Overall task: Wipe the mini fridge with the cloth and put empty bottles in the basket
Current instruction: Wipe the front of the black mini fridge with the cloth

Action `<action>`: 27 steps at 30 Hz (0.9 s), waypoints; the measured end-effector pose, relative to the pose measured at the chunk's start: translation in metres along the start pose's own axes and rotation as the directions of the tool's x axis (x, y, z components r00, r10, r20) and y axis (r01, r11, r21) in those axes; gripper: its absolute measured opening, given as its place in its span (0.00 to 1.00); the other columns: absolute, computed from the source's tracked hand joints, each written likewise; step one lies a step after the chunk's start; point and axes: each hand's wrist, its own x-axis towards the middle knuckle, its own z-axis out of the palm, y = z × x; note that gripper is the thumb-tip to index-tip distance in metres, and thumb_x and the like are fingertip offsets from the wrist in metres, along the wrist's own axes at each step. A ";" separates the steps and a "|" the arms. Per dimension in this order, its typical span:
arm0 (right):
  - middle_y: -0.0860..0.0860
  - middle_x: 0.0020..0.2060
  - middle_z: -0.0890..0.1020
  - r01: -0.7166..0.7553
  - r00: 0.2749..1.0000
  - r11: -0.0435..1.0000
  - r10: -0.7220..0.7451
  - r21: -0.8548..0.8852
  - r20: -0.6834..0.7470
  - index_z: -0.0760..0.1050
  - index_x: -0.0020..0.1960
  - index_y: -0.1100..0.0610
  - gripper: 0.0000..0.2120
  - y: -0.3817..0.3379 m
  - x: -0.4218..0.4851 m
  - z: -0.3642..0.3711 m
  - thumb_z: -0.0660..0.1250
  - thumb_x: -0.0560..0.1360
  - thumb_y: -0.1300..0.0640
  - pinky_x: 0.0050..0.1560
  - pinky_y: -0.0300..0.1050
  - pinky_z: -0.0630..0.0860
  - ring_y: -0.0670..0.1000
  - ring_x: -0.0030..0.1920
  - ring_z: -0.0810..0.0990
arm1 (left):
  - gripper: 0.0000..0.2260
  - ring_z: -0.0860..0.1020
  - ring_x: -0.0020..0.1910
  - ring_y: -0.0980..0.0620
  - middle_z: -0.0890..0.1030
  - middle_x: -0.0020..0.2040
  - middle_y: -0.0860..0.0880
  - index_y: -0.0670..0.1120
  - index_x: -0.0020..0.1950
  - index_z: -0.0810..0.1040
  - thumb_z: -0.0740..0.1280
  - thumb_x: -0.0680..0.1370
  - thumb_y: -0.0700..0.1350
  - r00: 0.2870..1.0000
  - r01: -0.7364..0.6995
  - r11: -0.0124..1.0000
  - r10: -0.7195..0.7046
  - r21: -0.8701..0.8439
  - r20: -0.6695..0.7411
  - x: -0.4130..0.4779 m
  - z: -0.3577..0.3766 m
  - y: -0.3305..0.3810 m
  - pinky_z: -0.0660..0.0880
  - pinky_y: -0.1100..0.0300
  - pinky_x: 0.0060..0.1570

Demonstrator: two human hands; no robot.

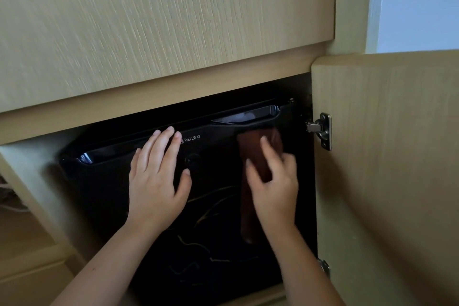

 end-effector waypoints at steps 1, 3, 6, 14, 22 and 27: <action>0.51 0.51 0.71 -0.038 0.998 0.999 0.039 0.008 -0.054 0.69 0.67 0.49 0.24 -0.002 0.013 -0.004 0.69 0.72 0.56 0.47 0.19 0.64 0.45 0.47 0.73 | 0.25 0.59 0.72 0.49 0.66 0.71 0.46 0.43 0.70 0.65 0.56 0.74 0.50 1.000 -0.001 1.000 0.001 -0.001 0.001 0.000 0.000 0.000 0.57 0.46 0.67; 0.51 0.52 0.72 -0.126 0.982 0.990 0.134 0.069 -0.136 0.68 0.68 0.49 0.23 -0.003 0.034 -0.010 0.68 0.73 0.54 0.45 0.17 0.64 0.44 0.48 0.72 | 0.25 0.59 0.72 0.49 0.66 0.71 0.46 0.43 0.70 0.65 0.56 0.74 0.50 1.000 -0.010 1.000 0.010 0.006 0.003 -0.001 0.000 -0.001 0.57 0.46 0.67; 0.51 0.52 0.72 -0.177 0.975 0.983 0.182 0.055 -0.130 0.67 0.68 0.48 0.24 0.000 0.026 -0.013 0.67 0.74 0.53 0.49 0.24 0.68 0.45 0.50 0.73 | 0.25 0.59 0.72 0.49 0.66 0.71 0.46 0.43 0.70 0.65 0.56 0.74 0.50 1.000 -0.015 1.000 0.015 0.005 0.002 0.000 0.000 -0.002 0.57 0.47 0.67; 0.49 0.50 0.72 -0.294 0.956 0.956 0.293 0.000 -0.031 0.67 0.69 0.50 0.24 0.024 0.005 -0.037 0.67 0.74 0.54 0.40 0.18 0.65 0.37 0.43 0.70 | 0.26 0.58 0.72 0.48 0.66 0.71 0.45 0.43 0.71 0.65 0.55 0.74 0.50 1.000 0.004 1.000 -0.004 -0.017 0.008 -0.001 0.000 0.001 0.54 0.47 0.67; 0.50 0.52 0.72 -0.238 0.969 0.971 0.238 0.012 -0.065 0.63 0.70 0.47 0.25 0.011 0.011 -0.016 0.65 0.75 0.50 0.52 0.31 0.66 0.42 0.50 0.71 | 0.26 0.58 0.72 0.48 0.66 0.71 0.46 0.43 0.71 0.65 0.56 0.74 0.50 1.000 -0.006 1.000 0.006 -0.009 0.008 -0.001 0.000 -0.001 0.59 0.42 0.66; 0.56 0.56 0.73 -0.415 0.910 0.903 0.412 -0.116 -0.044 0.64 0.70 0.49 0.25 0.063 -0.049 -0.037 0.65 0.75 0.52 0.59 0.47 0.72 0.53 0.56 0.74 | 0.26 0.58 0.72 0.47 0.65 0.71 0.45 0.43 0.71 0.64 0.56 0.74 0.50 1.000 -0.015 1.000 0.015 -0.006 0.010 -0.002 0.001 -0.001 0.60 0.42 0.66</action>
